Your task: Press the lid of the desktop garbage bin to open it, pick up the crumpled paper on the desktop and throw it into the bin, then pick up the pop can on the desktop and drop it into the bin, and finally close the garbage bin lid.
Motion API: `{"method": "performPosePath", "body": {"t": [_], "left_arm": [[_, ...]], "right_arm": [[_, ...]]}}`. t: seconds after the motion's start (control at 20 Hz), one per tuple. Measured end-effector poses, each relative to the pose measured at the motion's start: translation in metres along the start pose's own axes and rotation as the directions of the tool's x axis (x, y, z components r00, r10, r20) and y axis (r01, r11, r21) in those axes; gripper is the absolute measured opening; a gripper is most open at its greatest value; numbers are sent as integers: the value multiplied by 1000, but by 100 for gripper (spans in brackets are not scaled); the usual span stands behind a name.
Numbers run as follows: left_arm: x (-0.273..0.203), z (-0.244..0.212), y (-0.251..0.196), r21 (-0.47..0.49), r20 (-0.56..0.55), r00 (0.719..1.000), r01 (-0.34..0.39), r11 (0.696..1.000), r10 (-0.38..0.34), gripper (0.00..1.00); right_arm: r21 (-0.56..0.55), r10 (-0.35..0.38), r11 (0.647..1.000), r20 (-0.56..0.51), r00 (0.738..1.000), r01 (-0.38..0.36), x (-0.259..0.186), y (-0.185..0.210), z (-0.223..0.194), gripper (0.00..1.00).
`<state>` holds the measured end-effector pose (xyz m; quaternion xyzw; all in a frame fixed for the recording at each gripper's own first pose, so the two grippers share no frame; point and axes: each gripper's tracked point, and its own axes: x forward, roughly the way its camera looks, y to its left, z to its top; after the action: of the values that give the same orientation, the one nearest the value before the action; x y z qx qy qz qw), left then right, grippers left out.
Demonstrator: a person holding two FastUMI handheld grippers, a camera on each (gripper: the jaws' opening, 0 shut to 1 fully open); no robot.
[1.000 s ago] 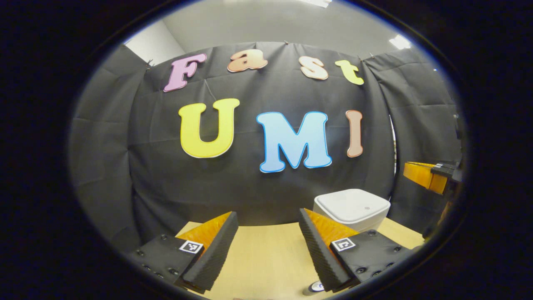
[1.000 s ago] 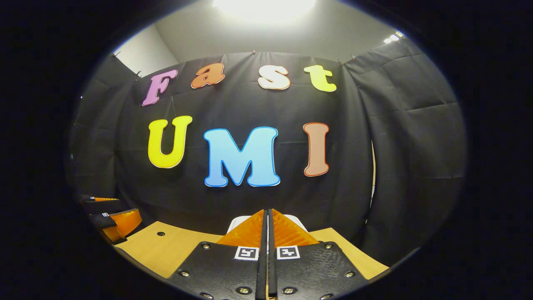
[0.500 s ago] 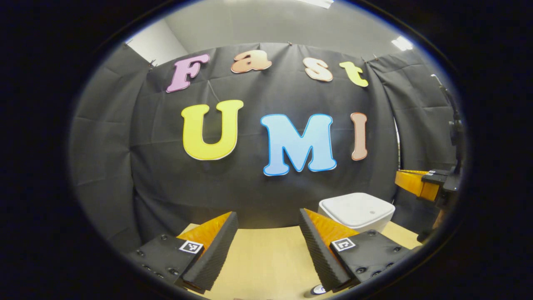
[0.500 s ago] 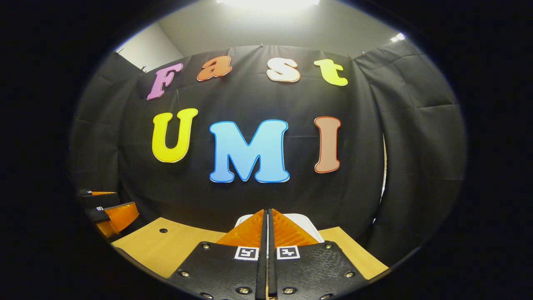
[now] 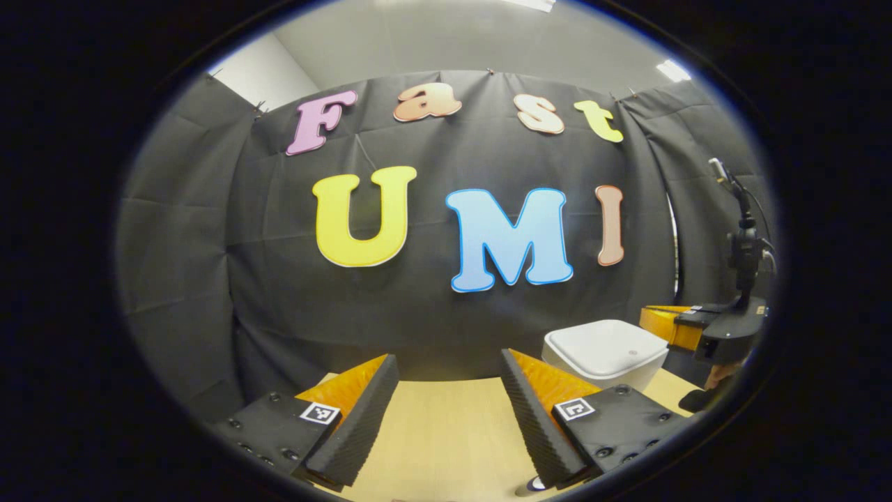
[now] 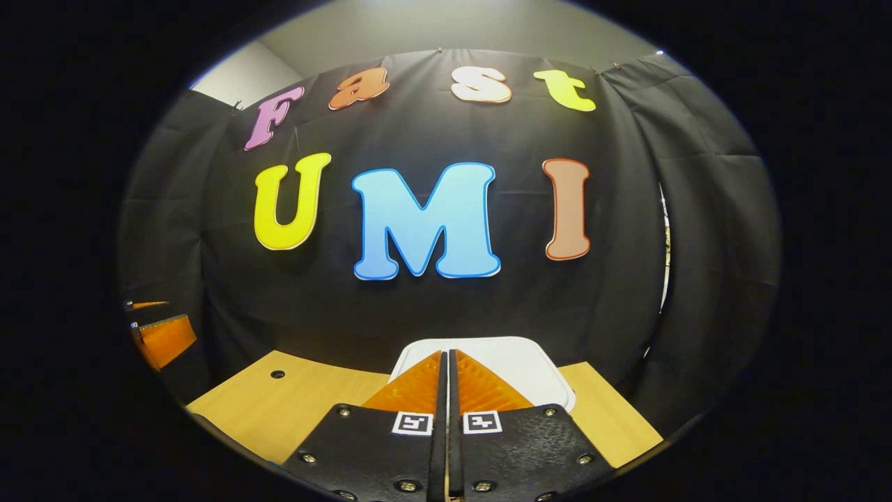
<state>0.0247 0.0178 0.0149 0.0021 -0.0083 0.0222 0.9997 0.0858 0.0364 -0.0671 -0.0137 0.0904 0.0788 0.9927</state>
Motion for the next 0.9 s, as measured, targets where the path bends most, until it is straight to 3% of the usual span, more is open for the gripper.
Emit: {"method": "performPosePath", "body": {"t": [0.25, 0.9], "left_arm": [[0, -6, 12, -2, -16, 999, -35, 999, 35, 97], [10, -9, 13, 3, -22, 999, -33, 999, 33, 95]], "right_arm": [[8, 6, 1000, -91, 996, -5, 18, -4, -41, 2], [39, -7, 999, -115, 993, 12, 29, -10, -60, 2]]}}
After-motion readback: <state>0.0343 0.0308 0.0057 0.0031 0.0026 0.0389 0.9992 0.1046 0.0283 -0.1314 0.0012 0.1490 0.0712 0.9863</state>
